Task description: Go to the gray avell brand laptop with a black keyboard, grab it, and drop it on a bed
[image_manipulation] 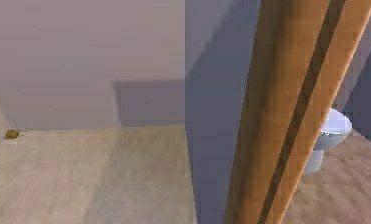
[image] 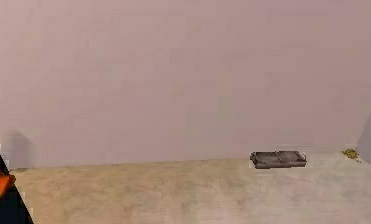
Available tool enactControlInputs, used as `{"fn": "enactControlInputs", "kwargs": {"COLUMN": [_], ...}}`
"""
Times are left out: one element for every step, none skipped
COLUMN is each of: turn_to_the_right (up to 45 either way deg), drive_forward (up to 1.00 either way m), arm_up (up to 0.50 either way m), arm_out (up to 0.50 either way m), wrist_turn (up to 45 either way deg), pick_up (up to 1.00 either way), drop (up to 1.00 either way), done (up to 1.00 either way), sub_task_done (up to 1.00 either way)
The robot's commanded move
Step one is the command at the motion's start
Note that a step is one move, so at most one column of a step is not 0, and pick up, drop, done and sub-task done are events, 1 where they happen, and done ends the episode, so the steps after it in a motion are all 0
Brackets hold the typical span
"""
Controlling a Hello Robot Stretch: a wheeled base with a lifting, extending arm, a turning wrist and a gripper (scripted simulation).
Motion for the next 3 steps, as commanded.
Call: {"fn": "enactControlInputs", "kwargs": {"turn_to_the_right": [-12.0, 0.0, -36.0], "drive_forward": [0.00, 0.85, 0.00], "arm_up": [0.00, 0.00, 0.00], "arm_out": [0.00, 0.00, 0.00], "wrist_turn": [0.0, 0.0, 0.0], "pick_up": [0.00, 0.00, 0.00], "drop": [0.00, 0.00, 0.00], "done": [0.00, 0.00, 0.00], "sub_task_done": [0.00, 0.00, 0.00]}}
